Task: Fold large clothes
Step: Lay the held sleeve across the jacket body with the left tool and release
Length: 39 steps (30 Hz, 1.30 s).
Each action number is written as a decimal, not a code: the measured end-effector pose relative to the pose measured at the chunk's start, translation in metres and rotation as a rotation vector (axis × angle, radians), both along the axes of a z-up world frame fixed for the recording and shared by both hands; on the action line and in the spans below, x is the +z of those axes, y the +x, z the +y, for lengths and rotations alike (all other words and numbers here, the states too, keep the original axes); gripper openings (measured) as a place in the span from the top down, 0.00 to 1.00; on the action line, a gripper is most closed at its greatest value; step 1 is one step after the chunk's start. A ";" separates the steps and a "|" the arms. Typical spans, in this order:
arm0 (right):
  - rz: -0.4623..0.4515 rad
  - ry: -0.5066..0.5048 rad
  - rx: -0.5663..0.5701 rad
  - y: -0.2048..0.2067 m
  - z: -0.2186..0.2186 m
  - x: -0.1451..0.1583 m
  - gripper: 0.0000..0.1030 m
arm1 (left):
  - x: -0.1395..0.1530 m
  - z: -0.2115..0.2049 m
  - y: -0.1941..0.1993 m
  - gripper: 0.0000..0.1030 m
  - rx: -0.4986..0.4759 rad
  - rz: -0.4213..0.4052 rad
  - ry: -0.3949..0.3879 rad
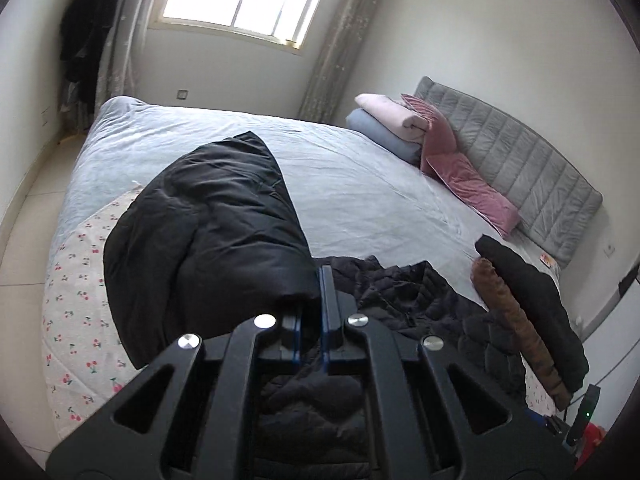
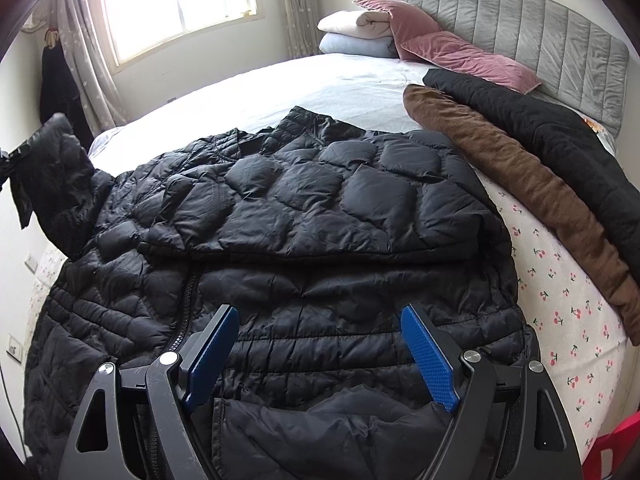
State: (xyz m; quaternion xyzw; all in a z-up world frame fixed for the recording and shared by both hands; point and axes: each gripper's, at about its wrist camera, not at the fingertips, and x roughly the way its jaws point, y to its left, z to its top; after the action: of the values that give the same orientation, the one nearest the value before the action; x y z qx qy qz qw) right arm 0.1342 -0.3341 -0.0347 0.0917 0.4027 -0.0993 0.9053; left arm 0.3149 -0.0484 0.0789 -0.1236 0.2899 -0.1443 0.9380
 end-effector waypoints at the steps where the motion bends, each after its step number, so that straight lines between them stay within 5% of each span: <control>1: -0.001 0.001 0.000 0.000 0.000 0.000 0.18 | -0.001 -0.016 -0.002 0.93 -0.044 0.004 0.014; 7: 0.003 0.005 -0.002 0.000 -0.002 -0.001 0.18 | -0.030 -0.099 -0.015 0.93 -0.277 0.064 0.129; 12: 0.005 0.009 -0.006 0.000 -0.003 -0.002 0.18 | -0.089 -0.164 -0.025 0.90 -0.487 0.206 0.229; 14: 0.009 0.013 -0.009 0.001 -0.004 -0.003 0.18 | -0.120 -0.176 -0.029 0.60 -0.561 0.310 0.253; 16: 0.014 0.016 -0.010 0.001 -0.005 -0.004 0.18 | -0.149 -0.184 -0.030 0.41 -0.602 0.388 0.284; 17: 0.016 0.016 -0.010 0.001 -0.005 -0.005 0.18 | -0.156 -0.187 -0.034 0.40 -0.608 0.375 0.311; 22: 0.019 0.018 -0.015 0.002 -0.007 -0.006 0.18 | -0.140 -0.183 -0.058 0.26 -0.649 0.318 0.369; 27: 0.023 0.024 -0.016 0.003 -0.006 -0.007 0.18 | -0.112 -0.163 -0.082 0.25 -0.648 0.292 0.383; 39: 0.040 -0.005 0.008 -0.001 0.010 -0.002 0.18 | -0.073 -0.078 -0.090 0.16 -0.440 0.187 0.193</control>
State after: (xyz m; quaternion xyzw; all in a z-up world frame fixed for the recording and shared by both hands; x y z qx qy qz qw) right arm 0.1337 -0.3240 -0.0367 0.0856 0.4210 -0.0985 0.8976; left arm 0.2247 -0.1262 0.0057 0.0196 0.4077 -0.3047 0.8606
